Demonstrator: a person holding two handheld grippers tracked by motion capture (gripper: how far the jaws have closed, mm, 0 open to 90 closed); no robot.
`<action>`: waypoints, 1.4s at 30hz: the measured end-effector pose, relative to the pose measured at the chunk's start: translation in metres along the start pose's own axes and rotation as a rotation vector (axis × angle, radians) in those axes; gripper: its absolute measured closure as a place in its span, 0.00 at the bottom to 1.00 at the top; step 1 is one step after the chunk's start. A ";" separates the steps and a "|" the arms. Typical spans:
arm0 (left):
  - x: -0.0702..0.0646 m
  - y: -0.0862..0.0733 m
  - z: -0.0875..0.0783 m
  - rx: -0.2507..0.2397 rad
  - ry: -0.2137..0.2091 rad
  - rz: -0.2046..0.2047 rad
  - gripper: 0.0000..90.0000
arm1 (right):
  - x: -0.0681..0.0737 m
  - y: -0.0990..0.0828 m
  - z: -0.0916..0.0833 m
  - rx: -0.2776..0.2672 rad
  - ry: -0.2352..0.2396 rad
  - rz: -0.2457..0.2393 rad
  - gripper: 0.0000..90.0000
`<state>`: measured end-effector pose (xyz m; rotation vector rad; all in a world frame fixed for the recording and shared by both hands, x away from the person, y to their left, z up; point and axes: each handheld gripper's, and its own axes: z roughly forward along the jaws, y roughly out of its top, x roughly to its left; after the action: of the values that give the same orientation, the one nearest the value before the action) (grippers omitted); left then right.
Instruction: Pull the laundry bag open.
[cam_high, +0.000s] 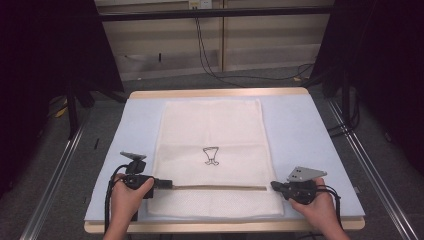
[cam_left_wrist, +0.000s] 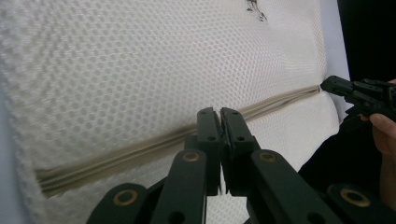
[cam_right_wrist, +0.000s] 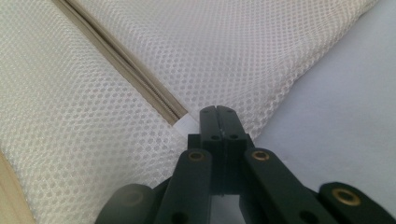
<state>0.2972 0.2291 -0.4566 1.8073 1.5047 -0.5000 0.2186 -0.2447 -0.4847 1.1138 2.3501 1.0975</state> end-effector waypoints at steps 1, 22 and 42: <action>0.002 -0.001 -0.002 -0.004 -0.005 -0.008 0.97 | 0.000 0.000 0.000 0.000 0.000 0.000 1.00; 0.039 -0.012 -0.039 -0.067 0.018 -0.064 0.97 | 0.000 0.000 0.000 -0.002 -0.001 -0.003 1.00; 0.060 -0.016 -0.072 -0.284 0.115 0.044 0.52 | -0.018 -0.001 -0.011 -0.136 -0.006 0.058 0.56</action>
<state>0.2860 0.3237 -0.4547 1.6640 1.5241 -0.1524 0.2230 -0.2644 -0.4789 1.1405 2.2138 1.2522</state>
